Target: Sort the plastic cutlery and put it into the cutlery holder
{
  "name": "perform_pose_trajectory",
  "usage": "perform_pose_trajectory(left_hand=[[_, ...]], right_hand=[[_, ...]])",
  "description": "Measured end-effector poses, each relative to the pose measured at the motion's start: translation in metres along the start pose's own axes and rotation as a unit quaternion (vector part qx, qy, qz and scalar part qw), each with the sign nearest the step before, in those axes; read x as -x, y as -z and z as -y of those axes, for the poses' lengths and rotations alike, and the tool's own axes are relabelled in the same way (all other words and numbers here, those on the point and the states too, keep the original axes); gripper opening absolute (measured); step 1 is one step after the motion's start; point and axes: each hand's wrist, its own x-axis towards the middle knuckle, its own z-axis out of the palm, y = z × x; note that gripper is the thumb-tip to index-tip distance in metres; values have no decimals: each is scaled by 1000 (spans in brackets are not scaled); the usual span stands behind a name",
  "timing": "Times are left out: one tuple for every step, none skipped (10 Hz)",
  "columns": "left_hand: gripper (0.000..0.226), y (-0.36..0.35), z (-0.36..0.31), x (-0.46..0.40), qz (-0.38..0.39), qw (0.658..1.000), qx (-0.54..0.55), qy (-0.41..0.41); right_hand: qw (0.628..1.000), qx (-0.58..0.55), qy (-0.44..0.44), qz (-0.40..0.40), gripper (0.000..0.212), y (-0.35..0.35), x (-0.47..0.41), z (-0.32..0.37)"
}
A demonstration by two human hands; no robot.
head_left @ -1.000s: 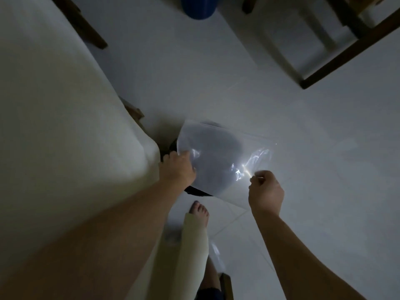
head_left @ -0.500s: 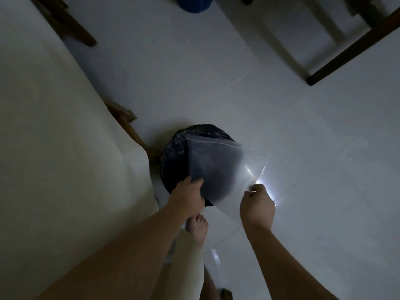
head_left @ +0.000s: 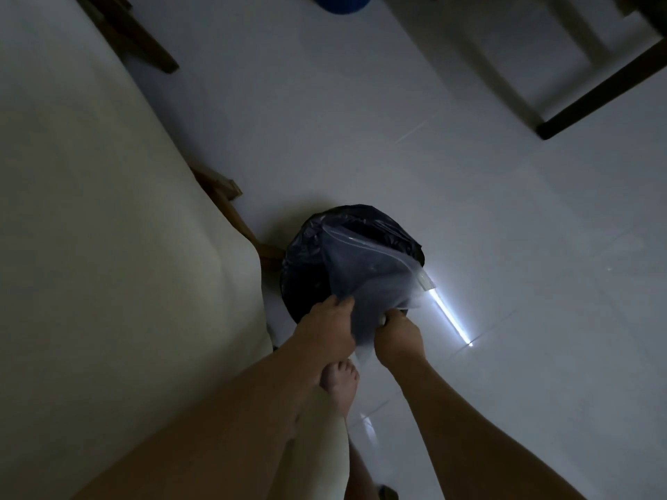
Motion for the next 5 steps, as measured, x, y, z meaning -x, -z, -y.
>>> perform_pose_trajectory(left_hand=[[55,5,-3,5,5,1000,-16,9],[54,14,-6,13,-2,999,-35,9],[45,36,-15,31,-15,998,-54,2],[36,67,-25,53,-39,996,-83,-4],[35,106,-36,81,-95,988,-115,-28]], right_hand=[[998,-44,-48,-10,24,1,8,-3],[994,-75,-78,-35,22,8,25,-6],[996,-51,-57,-41,27,22,51,-2],[999,6,-7,-50,37,41,75,10],[997,28,40,-61,45,68,103,30]])
